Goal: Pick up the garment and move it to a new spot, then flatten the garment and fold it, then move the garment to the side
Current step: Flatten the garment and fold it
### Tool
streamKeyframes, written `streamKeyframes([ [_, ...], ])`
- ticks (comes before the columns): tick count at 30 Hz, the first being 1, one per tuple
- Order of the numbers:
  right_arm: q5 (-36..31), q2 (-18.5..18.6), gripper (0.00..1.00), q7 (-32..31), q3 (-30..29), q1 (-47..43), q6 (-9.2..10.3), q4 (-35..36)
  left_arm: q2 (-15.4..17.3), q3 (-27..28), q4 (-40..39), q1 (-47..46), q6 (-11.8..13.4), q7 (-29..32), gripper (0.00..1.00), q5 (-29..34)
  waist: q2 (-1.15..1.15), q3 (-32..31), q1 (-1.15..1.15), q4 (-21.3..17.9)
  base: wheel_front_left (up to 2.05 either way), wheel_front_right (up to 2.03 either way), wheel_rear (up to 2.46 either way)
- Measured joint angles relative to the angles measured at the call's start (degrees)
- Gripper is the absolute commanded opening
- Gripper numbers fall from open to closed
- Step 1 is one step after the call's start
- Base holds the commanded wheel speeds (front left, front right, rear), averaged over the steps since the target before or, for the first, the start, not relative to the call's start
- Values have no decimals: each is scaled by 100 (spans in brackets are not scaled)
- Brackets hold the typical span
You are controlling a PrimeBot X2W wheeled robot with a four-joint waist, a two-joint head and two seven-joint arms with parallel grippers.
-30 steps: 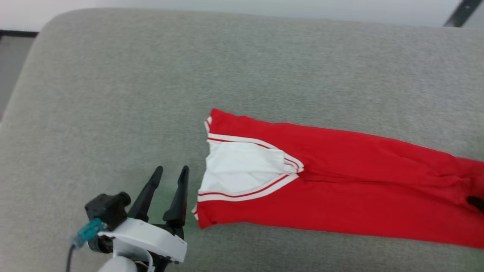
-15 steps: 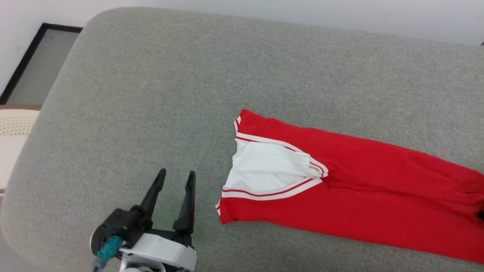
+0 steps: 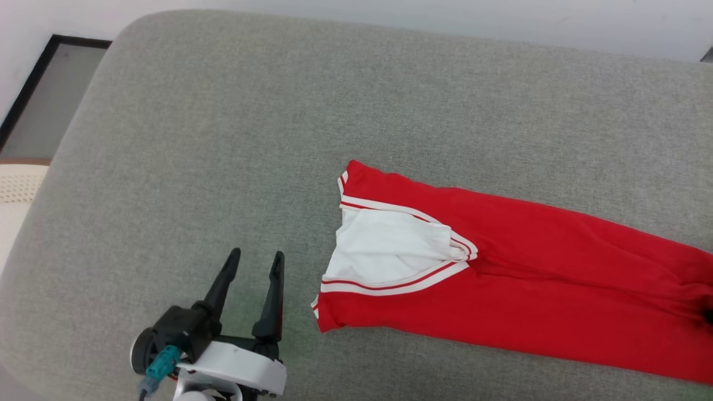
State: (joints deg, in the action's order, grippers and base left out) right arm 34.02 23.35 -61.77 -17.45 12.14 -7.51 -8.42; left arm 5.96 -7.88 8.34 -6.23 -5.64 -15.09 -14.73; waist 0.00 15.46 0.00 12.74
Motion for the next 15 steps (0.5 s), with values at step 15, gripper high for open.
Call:
streamKeyframes([
  [15, 59, 247, 0, 769, -264, 459, -1, -257, -26, 312, -36, -141, -149, 0, 100, 168, 0, 131, 0, -600, 0, 0, 0],
])
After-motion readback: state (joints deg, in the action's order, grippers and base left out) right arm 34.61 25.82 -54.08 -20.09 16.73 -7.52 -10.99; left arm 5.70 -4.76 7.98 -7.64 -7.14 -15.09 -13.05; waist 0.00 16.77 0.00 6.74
